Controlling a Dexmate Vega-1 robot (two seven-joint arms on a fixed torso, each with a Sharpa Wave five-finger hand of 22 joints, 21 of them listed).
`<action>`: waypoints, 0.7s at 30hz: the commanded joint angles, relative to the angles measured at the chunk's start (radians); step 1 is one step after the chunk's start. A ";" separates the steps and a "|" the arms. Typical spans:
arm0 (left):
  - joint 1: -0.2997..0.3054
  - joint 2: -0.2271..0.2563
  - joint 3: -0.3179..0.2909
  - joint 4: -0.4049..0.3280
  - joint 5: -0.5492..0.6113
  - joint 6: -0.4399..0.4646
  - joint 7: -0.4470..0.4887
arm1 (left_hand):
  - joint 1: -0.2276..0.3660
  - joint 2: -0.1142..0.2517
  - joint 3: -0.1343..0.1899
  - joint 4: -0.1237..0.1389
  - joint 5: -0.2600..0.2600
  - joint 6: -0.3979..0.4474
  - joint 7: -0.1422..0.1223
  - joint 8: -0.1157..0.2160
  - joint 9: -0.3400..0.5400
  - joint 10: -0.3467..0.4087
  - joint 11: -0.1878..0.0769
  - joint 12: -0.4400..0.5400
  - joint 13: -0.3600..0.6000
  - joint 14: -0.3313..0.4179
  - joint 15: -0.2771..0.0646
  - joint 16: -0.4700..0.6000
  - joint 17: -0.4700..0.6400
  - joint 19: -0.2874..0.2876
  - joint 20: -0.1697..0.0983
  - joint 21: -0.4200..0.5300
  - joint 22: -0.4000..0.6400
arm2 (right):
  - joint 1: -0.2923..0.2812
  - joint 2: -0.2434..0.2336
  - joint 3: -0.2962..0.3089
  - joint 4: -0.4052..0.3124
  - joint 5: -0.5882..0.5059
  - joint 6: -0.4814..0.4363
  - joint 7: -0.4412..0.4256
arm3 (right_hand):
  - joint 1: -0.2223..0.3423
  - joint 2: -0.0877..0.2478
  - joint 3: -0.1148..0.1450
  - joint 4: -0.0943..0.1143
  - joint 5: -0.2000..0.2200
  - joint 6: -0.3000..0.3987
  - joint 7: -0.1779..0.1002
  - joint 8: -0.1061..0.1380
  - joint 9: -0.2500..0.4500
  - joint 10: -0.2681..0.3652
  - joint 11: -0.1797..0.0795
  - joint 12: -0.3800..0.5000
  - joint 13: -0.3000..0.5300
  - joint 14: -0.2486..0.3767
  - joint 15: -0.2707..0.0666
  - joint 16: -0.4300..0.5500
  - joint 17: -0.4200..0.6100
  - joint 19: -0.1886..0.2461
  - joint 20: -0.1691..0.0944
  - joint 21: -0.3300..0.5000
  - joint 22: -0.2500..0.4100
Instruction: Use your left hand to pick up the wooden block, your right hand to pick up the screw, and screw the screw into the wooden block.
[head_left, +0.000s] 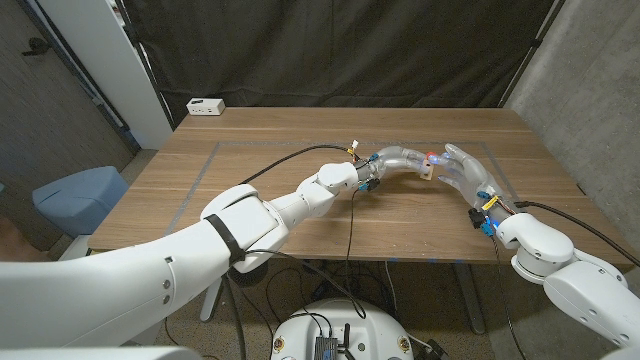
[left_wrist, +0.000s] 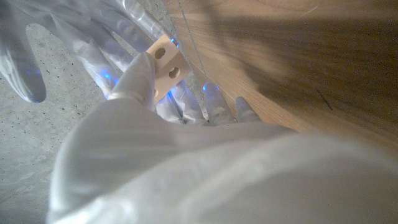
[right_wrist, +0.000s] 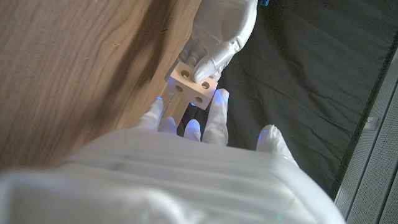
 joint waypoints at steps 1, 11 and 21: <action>0.002 0.004 0.002 -0.001 -0.001 -0.010 -0.001 | -0.078 0.090 0.075 0.072 0.005 0.077 0.031 0.009 0.006 0.008 0.001 0.035 0.005 0.011 -0.058 0.004 0.003 0.006 0.004 0.007 0.004 | -0.006 -0.003 0.000 0.002 0.009 0.025 0.017 | 0.003 0.008 0.005 0.001 0.004 0.011 0.001 -0.002 0.001 0.003 0.003 0.001 0.003 0.007 0.006 0.004 0.003 0.005 0.006 0.004 0.004; 0.006 0.007 0.001 -0.004 0.003 -0.029 -0.005 | -0.079 0.092 0.076 0.073 0.004 0.076 0.030 0.008 0.006 0.006 0.001 0.034 0.005 0.010 -0.057 0.005 0.004 0.005 0.005 0.007 0.004 | -0.047 0.003 0.035 -0.023 0.000 0.022 -0.011 | 0.004 0.009 0.005 0.001 0.004 0.029 0.005 -0.001 0.001 0.011 0.011 0.000 0.003 0.007 0.007 0.003 0.002 0.004 0.008 0.003 0.004; 0.008 0.007 0.000 -0.007 0.005 -0.042 -0.011 | -0.079 0.091 0.076 0.072 0.004 0.075 0.031 0.008 0.006 0.006 0.000 0.034 0.004 0.010 -0.056 0.005 0.004 0.006 0.005 0.007 0.004 | -0.067 0.022 0.057 -0.041 -0.021 0.018 -0.038 | 0.004 0.006 0.005 0.000 0.004 0.025 0.008 -0.010 0.002 0.014 0.027 -0.003 0.003 0.012 0.012 0.003 0.002 0.005 0.013 0.003 0.004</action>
